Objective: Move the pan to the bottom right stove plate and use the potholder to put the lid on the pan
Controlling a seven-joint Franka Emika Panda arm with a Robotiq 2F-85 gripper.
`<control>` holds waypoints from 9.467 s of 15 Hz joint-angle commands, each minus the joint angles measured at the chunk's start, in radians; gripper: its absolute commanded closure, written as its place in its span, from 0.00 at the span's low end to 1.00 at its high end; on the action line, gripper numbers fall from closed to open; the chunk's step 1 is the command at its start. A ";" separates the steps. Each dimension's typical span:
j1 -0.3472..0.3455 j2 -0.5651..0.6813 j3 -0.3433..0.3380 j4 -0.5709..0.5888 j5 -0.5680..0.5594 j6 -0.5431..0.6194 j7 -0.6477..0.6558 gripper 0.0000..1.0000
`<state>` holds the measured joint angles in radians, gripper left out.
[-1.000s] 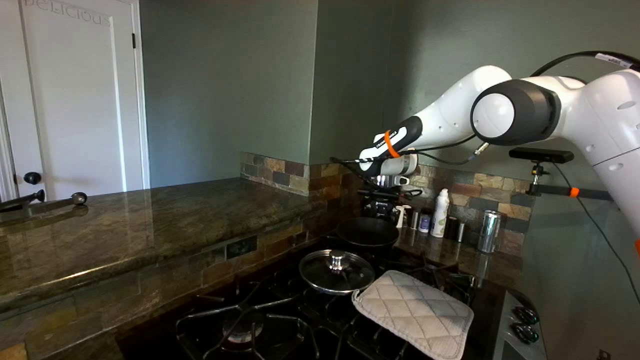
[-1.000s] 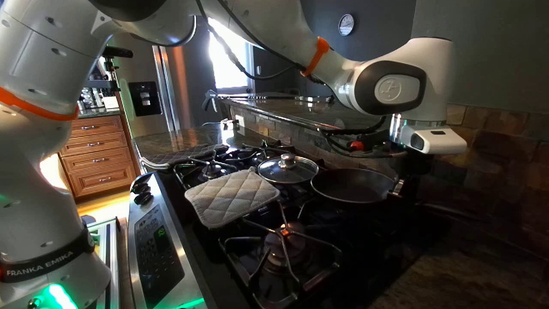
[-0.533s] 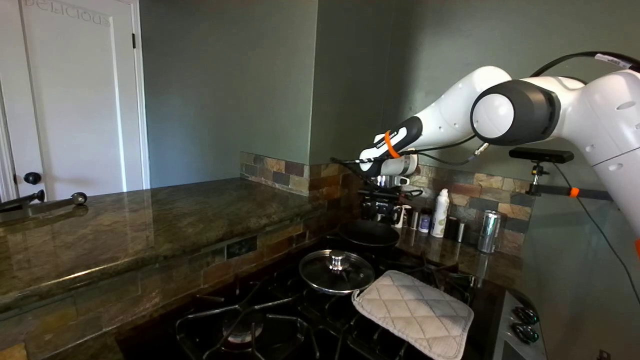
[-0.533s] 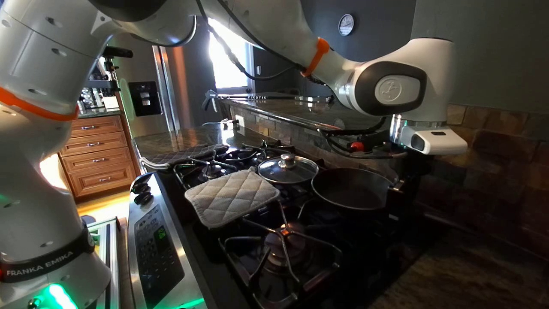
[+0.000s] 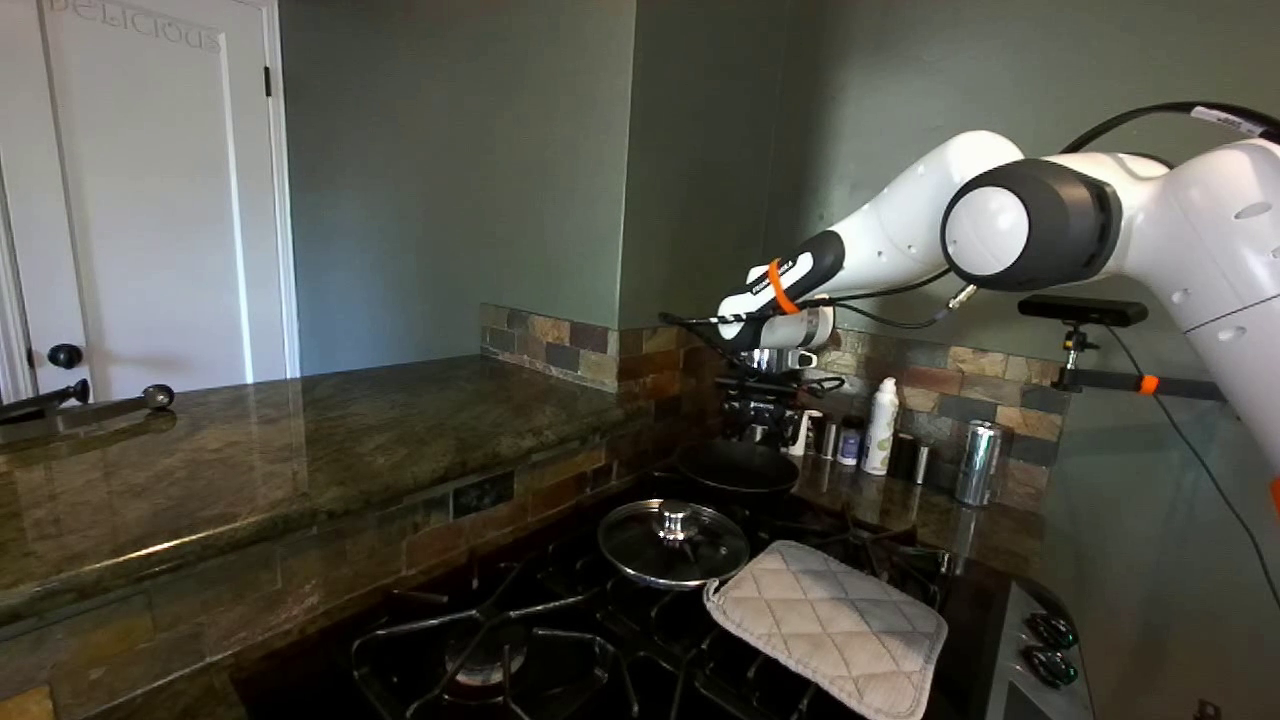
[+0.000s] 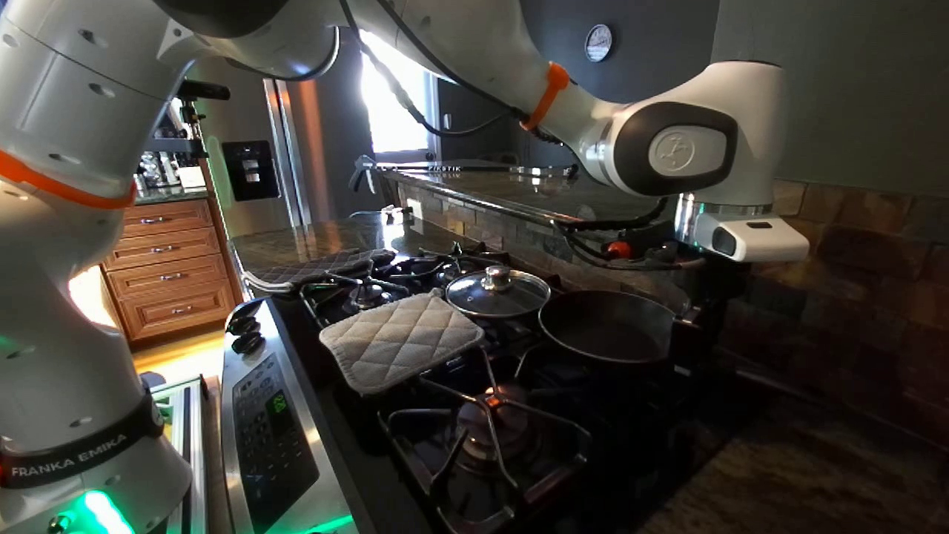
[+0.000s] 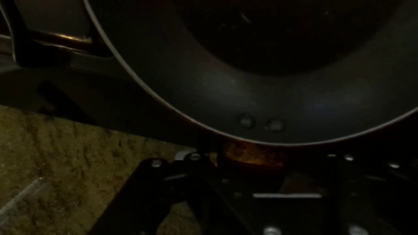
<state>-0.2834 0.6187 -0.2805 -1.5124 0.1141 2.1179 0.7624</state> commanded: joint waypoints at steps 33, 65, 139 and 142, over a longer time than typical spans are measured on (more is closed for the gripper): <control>-0.021 -0.048 0.022 -0.028 0.024 -0.056 -0.157 0.77; -0.010 -0.417 -0.022 -0.605 -0.014 0.201 -0.520 0.77; 0.223 -0.973 0.278 -1.231 -0.235 0.181 -0.767 0.00; 0.222 -0.941 0.271 -1.231 -0.231 0.229 -0.745 0.00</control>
<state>-0.0512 -0.3681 -0.0139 -2.7518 -0.1016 2.3020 -0.0201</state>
